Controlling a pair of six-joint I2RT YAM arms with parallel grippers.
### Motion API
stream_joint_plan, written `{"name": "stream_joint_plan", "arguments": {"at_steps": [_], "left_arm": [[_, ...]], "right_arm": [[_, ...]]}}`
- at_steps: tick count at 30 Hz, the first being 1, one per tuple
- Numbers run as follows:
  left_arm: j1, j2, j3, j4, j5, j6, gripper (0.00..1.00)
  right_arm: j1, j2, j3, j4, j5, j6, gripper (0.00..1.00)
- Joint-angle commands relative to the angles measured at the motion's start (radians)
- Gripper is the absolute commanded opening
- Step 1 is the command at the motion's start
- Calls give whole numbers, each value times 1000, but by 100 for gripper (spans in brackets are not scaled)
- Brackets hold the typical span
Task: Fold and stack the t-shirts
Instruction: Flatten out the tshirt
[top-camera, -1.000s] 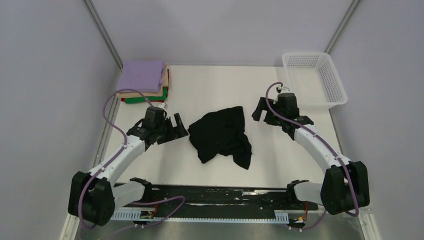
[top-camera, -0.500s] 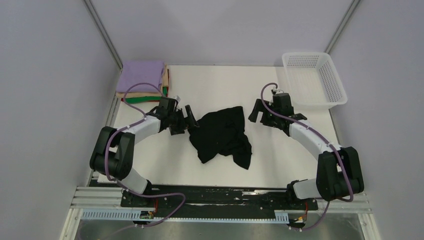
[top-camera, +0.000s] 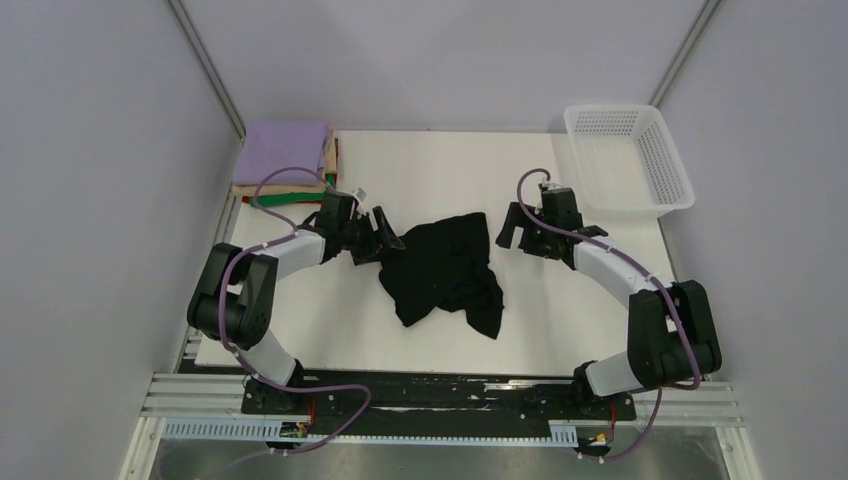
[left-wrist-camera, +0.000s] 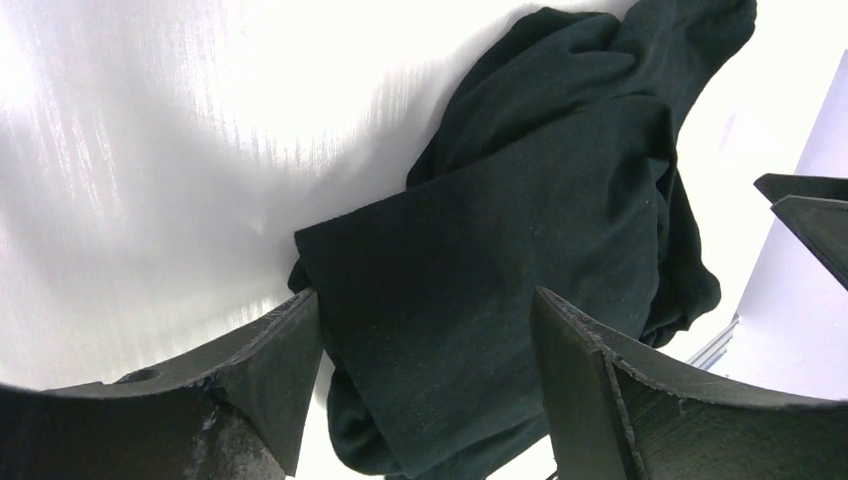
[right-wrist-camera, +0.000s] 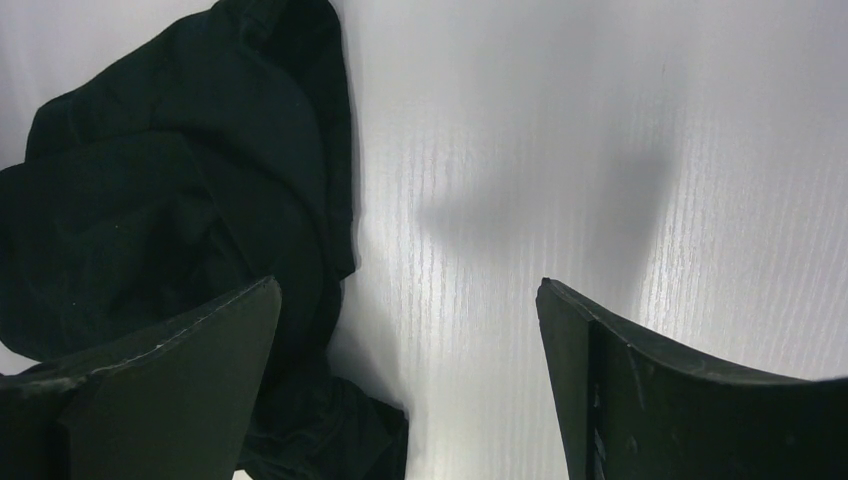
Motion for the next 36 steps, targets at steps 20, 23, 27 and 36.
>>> {"name": "stream_joint_plan", "arguments": {"at_steps": [20, 23, 27, 36], "left_arm": [[-26, -48, 94, -48, -41, 36, 17], [-47, -79, 141, -129, -89, 92, 0], [-83, -136, 175, -210, -172, 148, 0], [-101, -184, 219, -327, -272, 215, 0]], "right_arm": [[15, 126, 144, 47, -39, -19, 99], [20, 168, 187, 50, -53, -16, 97], [30, 232, 263, 56, -87, 2, 94], [85, 478, 461, 65, -82, 18, 84]]}}
